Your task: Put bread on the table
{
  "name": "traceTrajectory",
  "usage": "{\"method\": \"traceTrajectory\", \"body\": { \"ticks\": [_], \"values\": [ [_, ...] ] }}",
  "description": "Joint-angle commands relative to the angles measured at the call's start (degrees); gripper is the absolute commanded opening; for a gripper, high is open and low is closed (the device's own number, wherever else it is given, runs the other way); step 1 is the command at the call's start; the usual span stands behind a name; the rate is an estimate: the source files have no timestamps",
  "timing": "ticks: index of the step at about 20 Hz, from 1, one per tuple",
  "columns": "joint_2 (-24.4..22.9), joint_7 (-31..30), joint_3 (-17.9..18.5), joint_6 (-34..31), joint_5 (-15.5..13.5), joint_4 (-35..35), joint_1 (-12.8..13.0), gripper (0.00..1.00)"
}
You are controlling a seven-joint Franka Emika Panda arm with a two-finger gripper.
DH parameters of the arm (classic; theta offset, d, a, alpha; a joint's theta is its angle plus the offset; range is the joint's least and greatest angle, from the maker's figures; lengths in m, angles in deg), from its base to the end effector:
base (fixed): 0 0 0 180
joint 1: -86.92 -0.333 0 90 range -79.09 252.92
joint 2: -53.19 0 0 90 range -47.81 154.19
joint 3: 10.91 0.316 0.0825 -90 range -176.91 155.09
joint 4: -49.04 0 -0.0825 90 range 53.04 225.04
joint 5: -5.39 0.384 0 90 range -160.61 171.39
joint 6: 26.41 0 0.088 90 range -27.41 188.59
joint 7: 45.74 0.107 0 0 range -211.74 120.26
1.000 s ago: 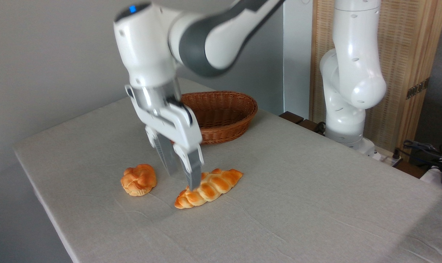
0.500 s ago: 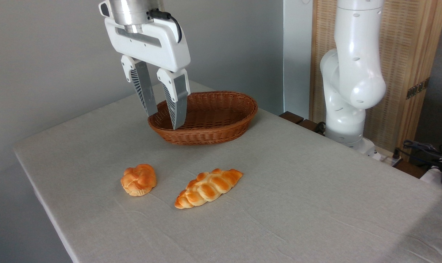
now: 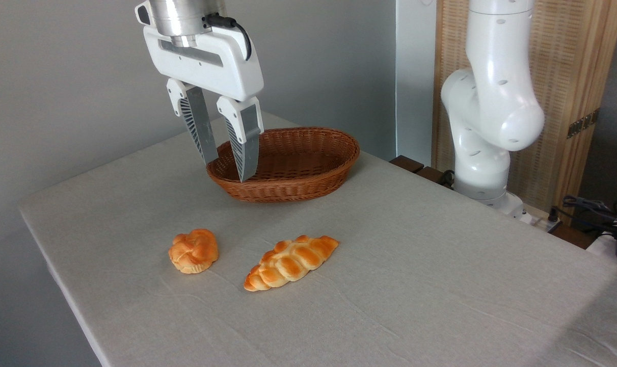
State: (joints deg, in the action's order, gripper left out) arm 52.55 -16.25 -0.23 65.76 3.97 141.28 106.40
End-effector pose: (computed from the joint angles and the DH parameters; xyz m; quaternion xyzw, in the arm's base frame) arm 0.5474 -0.0868 0.6155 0.9447 -0.3275 0.0072 0.0123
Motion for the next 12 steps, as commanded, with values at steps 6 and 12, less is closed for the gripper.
{"method": "traceTrajectory", "body": {
  "ticks": [6,12],
  "values": [
    [0.55,0.04,-12.08,-1.29,-0.95,-1.45,-13.50,1.00],
    [0.55,-0.31,-11.73,-1.29,-0.87,-1.45,-13.41,1.00]
  ]
}}
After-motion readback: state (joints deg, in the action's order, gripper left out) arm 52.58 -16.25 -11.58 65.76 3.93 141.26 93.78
